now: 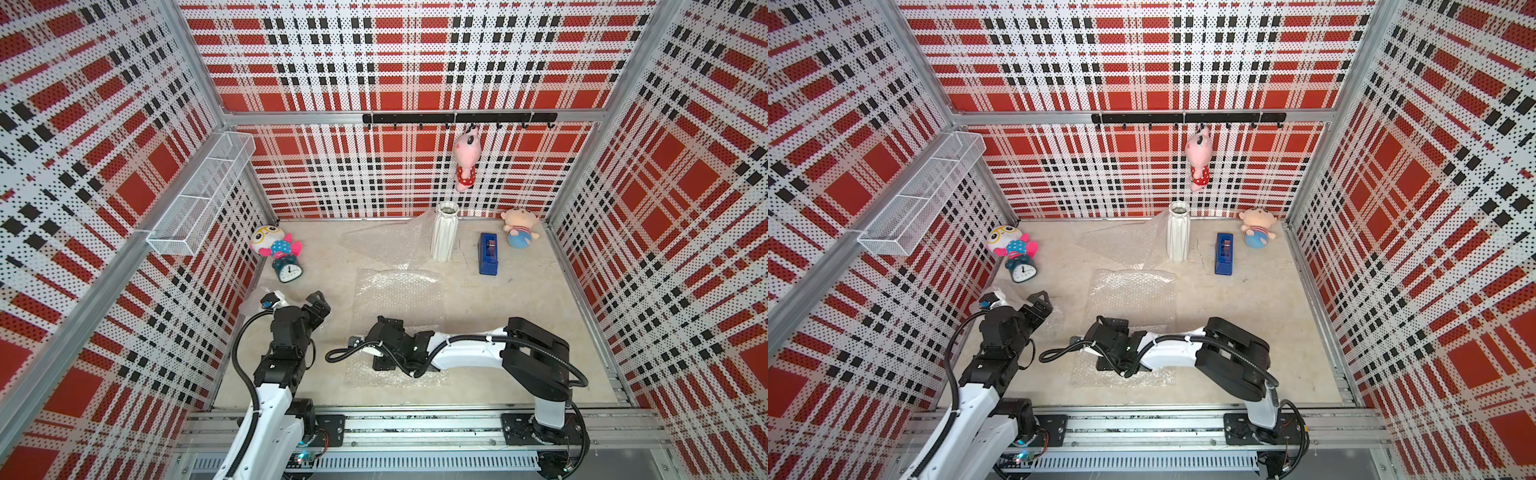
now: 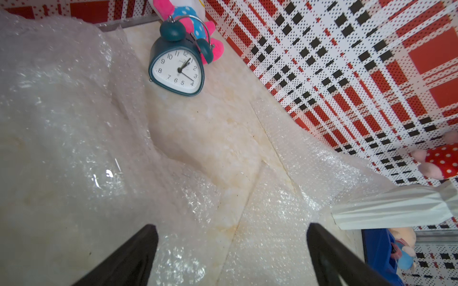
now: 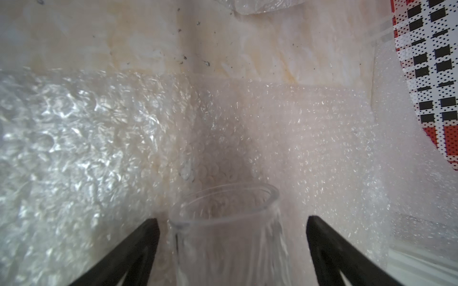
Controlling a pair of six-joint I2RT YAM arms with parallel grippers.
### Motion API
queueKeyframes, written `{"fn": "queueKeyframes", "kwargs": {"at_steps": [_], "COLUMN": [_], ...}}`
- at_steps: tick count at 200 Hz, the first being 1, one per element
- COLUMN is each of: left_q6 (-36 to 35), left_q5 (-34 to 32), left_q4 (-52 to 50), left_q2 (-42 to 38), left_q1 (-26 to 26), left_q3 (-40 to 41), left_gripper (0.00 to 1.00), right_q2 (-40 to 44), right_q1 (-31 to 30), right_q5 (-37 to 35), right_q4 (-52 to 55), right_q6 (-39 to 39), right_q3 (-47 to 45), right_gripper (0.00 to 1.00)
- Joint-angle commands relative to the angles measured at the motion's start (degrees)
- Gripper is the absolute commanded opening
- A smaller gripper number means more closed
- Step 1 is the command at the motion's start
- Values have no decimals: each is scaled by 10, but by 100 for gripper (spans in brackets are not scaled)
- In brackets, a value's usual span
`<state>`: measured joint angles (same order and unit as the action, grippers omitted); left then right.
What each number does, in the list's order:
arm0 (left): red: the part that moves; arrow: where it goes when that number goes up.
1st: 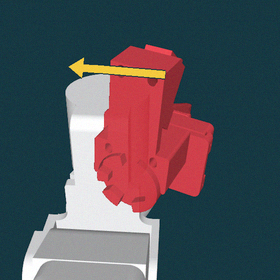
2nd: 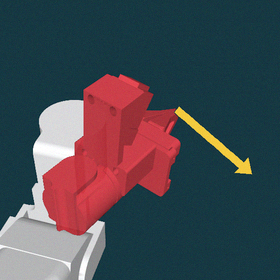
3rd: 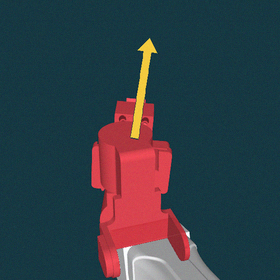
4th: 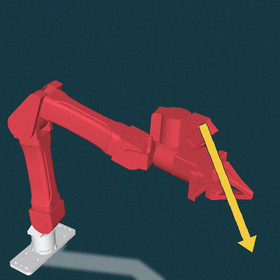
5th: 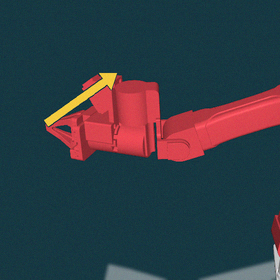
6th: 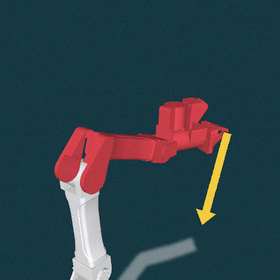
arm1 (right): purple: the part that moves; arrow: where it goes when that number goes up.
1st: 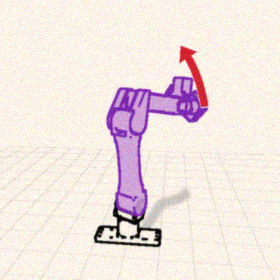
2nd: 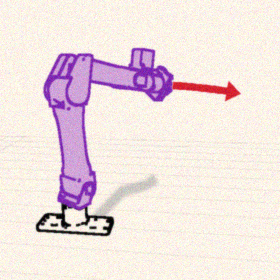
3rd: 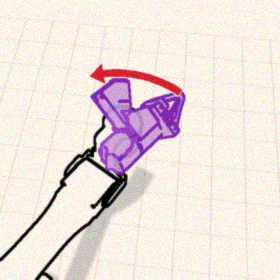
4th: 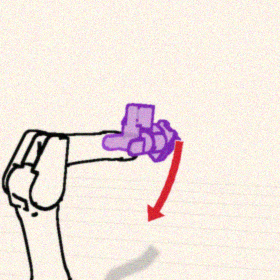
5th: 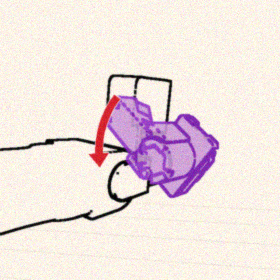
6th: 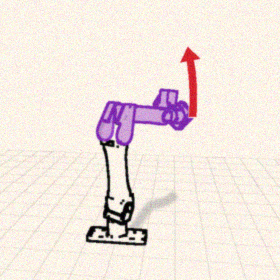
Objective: Wrap vases in bubble wrap
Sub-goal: Place the vase in bubble wrap.
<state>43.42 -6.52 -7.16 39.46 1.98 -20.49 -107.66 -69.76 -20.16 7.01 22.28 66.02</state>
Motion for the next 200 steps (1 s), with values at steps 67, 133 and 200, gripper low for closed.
{"fn": "queueKeyframes", "kwargs": {"at_steps": [67, 133, 200], "left_q6": [19, 60, 66], "left_q5": [-14, -21, -7], "left_q4": [-28, -26, 8], "left_q2": [134, 176, 236], "left_q1": [252, 388, 418], "left_q3": [-32, -51, -61], "left_gripper": [94, 96, 93], "right_q2": [298, 407, 370], "right_q1": [7, 56, 79], "right_q5": [-79, -68, 20], "right_q4": [67, 40, -61], "right_q6": [-433, -783, -853], "right_q3": [-154, -275, -327], "right_gripper": [92, 92, 86]}}
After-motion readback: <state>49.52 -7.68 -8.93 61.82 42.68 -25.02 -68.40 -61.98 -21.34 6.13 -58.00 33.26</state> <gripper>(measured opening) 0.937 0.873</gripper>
